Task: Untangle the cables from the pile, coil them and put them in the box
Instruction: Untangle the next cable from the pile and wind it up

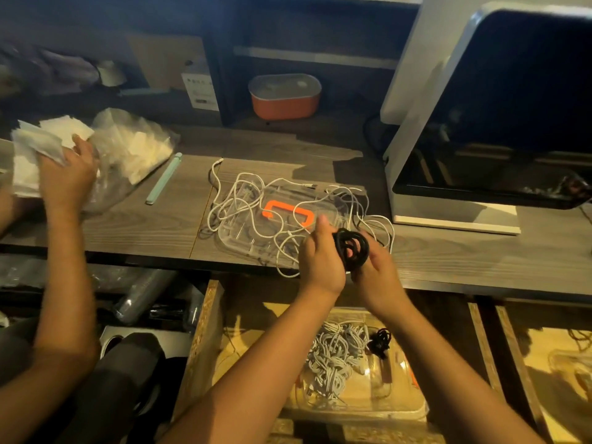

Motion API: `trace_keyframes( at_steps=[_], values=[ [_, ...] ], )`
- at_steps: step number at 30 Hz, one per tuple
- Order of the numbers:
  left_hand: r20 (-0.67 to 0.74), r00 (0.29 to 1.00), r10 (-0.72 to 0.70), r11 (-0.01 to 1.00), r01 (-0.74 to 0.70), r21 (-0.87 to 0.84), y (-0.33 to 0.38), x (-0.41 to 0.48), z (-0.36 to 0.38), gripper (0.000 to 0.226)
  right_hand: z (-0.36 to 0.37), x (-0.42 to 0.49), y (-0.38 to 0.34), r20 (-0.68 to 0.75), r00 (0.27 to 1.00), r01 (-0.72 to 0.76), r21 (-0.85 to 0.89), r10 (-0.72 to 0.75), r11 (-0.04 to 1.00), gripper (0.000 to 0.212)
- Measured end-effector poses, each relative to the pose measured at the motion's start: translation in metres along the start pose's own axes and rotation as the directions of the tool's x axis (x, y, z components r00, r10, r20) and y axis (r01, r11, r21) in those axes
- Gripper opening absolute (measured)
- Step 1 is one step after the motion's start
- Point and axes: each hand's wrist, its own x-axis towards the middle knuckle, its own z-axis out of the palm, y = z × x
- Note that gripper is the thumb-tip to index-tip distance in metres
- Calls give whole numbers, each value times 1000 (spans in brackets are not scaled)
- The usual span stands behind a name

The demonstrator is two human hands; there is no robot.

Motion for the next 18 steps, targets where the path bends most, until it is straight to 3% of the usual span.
trace_keyframes(
  at_steps=[3,8,9,11,13,16,18],
  values=[
    [-51,999,15,995,-10,97,2,0,0,40,3,-5,4,-7,1000,16,-183,-18,983,23],
    [-106,989,-99,981,115,157,-1,19,-4,45,21,-27,10,197,977,3,-377,77,926,24],
    [-103,993,-60,972,82,221,-2,20,-5,45,23,-27,8,209,973,-6,-390,94,921,22],
    [-49,988,149,908,-117,403,-8,22,-9,50,20,-24,4,225,969,16,-457,99,889,16],
    [63,934,353,765,-326,555,-16,25,-18,52,15,-22,-1,280,959,120,-547,47,829,15],
    [188,884,427,586,-430,687,-25,34,-27,54,7,-20,-8,366,930,240,-694,46,679,17],
    [265,893,363,521,-431,737,-25,36,-33,58,-5,-15,-17,373,927,276,-748,38,603,20]
  ],
)
